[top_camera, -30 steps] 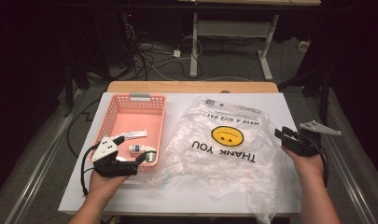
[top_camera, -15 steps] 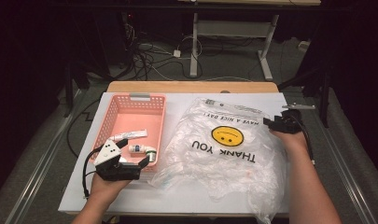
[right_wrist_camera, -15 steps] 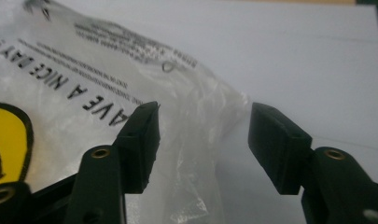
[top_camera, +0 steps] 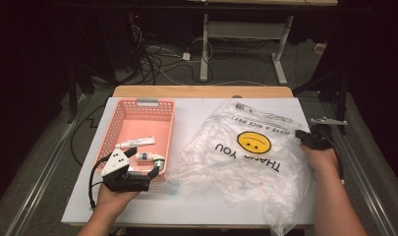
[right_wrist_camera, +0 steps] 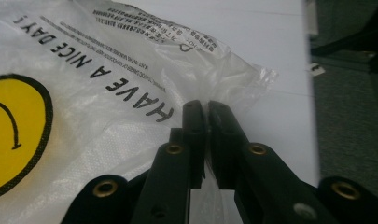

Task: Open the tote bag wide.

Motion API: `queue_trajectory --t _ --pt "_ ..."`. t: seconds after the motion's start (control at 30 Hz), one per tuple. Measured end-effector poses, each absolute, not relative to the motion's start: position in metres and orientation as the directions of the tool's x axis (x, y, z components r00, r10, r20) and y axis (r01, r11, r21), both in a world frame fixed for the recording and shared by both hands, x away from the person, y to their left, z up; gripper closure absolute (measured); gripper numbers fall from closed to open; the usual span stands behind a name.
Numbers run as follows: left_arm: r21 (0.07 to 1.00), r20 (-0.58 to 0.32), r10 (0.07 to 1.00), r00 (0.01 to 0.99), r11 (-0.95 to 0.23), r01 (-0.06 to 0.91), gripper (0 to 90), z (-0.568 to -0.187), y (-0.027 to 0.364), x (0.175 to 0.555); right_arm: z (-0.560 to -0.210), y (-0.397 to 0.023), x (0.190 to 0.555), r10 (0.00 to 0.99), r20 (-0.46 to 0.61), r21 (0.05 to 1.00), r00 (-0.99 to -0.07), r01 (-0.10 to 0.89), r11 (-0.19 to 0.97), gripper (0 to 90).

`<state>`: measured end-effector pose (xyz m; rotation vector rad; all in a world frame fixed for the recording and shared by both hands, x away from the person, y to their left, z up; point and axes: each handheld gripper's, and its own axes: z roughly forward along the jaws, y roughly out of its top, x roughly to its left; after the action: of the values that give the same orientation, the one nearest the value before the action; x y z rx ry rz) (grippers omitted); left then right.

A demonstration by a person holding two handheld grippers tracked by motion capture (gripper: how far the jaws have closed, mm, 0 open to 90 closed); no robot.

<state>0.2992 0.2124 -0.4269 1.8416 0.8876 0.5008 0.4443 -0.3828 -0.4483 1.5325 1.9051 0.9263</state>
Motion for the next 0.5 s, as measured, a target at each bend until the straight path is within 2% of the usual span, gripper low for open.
queue_trajectory --t 0.2,0.3,0.5 --pt "0.904 -0.048 0.756 0.652 -0.245 0.35 0.4 -0.427 0.21 0.298 -0.439 -0.425 0.408 0.995 0.011 0.813 -0.101 0.58 0.05 86.1" --pt "0.904 -0.048 0.754 0.655 -0.246 0.349 0.4 -0.427 0.208 0.298 -0.439 -0.436 0.394 0.998 0.012 0.818 -0.068 0.575 0.03 85.9" --pt "0.904 -0.044 0.742 0.669 -0.255 0.343 0.4 -0.427 0.207 0.298 -0.44 -0.463 0.332 0.999 0.036 0.855 0.037 0.516 -0.05 85.2"
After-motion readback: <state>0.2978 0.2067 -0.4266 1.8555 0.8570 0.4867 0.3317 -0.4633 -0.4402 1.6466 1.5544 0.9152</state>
